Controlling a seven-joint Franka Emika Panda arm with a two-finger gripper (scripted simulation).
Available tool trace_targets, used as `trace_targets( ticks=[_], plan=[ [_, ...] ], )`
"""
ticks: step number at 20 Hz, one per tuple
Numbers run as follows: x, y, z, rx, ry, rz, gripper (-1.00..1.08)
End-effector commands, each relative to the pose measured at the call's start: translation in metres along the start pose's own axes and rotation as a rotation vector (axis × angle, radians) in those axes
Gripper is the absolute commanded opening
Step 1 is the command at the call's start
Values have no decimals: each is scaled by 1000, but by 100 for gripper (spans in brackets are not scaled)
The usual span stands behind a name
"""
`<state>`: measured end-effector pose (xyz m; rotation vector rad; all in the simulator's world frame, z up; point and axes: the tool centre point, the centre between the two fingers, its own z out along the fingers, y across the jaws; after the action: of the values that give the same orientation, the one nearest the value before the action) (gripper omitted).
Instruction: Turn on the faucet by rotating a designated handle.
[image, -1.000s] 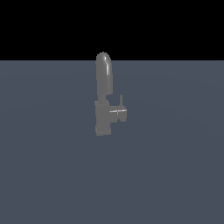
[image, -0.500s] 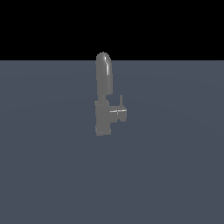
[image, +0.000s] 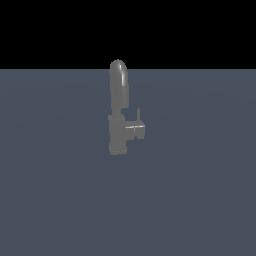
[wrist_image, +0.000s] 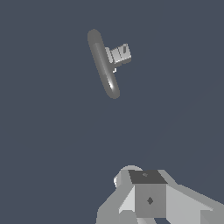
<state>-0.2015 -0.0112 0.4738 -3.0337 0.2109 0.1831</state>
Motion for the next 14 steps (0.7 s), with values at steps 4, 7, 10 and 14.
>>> trace_targets(
  ticks=[4, 7, 10, 14],
  plan=[
    [30, -2, 7, 62, -81, 64, -100],
    [47, -3, 12, 98, -126, 100, -100],
    [64, -3, 18, 134, -172, 137, -100],
    [86, -3, 26, 183, -234, 186, -100]
  ],
)
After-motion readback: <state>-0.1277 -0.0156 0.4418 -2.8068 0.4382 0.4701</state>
